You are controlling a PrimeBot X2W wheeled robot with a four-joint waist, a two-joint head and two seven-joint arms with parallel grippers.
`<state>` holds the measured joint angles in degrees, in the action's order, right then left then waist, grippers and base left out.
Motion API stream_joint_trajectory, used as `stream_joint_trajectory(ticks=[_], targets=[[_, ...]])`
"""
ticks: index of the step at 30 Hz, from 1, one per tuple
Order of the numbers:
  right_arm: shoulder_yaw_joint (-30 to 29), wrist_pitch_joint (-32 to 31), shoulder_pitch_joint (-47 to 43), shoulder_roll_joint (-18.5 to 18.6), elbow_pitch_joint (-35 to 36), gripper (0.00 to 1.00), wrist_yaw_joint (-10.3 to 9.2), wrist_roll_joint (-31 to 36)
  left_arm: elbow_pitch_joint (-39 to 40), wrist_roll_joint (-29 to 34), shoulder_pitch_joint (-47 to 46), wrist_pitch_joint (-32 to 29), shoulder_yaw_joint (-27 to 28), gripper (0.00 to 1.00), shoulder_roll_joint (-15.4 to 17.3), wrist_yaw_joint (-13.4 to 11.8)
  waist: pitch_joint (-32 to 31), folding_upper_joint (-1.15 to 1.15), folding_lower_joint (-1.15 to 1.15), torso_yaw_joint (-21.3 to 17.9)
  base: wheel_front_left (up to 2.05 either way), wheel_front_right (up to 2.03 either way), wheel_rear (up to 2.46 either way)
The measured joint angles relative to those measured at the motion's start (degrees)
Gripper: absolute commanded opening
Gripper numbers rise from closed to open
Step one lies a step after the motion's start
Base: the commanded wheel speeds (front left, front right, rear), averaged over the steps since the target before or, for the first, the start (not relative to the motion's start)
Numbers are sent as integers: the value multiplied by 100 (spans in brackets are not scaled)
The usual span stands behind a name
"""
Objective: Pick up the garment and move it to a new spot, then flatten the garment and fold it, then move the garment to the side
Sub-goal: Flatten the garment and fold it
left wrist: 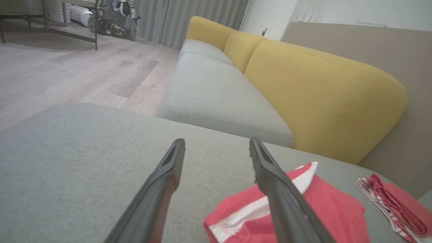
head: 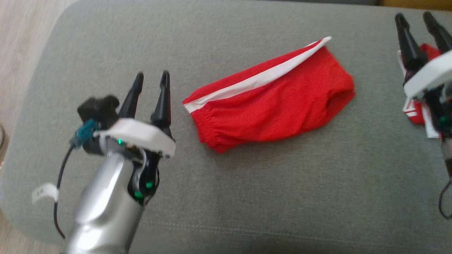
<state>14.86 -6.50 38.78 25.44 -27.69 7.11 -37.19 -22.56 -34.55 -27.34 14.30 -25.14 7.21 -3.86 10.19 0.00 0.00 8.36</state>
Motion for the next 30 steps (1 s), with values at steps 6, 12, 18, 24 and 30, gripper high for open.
stream_joint_trajectory(ticks=[6,12,18,24,30], targets=[[124,913,-720,19,65,100,0,242,279,390,883,0,533,100,-258,260,-355,0,0,-292,0,0,0],[-77,1443,-1456,-240,203,100,0,563,583,745,1609,0,1002,100,-396,479,-652,0,0,-569,0,0,0],[-647,1822,-2306,-619,556,100,0,1328,761,1026,2119,0,1230,100,-448,646,-781,0,0,-746,0,0,0],[-1092,1914,-3033,-1204,992,100,0,2031,907,1011,2386,0,1211,100,-447,646,-772,0,0,-803,0,0,0],[-1249,1901,-3253,-1376,1168,100,0,2261,1007,1003,2433,0,1192,100,-447,638,-743,0,0,-803,0,0,0]])
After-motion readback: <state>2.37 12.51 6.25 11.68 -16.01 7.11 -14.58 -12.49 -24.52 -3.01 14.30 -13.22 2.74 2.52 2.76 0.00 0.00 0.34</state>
